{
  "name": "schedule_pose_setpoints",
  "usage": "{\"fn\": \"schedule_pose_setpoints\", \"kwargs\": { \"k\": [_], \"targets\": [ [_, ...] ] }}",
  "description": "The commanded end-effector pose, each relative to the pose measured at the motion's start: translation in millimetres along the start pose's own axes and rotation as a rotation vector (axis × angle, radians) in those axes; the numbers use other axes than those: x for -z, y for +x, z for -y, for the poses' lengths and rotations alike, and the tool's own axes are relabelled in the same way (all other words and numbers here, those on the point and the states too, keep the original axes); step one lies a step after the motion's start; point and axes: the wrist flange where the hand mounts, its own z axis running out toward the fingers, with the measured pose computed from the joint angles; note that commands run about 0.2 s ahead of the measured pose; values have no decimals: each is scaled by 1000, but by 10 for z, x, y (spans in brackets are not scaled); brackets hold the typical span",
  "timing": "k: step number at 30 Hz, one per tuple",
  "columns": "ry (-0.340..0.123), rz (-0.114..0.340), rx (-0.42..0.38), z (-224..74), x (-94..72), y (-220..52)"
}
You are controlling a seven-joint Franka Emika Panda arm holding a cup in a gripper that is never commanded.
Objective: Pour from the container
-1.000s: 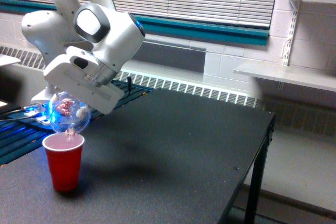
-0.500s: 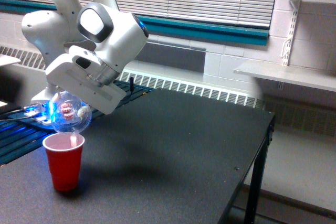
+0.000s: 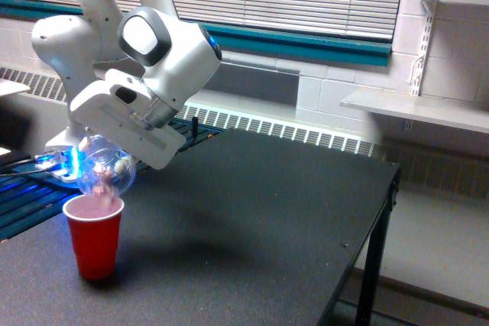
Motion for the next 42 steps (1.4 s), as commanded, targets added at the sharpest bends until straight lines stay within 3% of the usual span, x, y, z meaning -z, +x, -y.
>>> {"fn": "schedule_pose_setpoints", "kwargs": {
  "k": [1, 27, 42],
  "targets": [
    [-6, 0, 12, 30, 37, -13],
    [10, 4, 20, 57, 92, 6],
    [33, -26, 3, -34, 250, 28]
  ]
}}
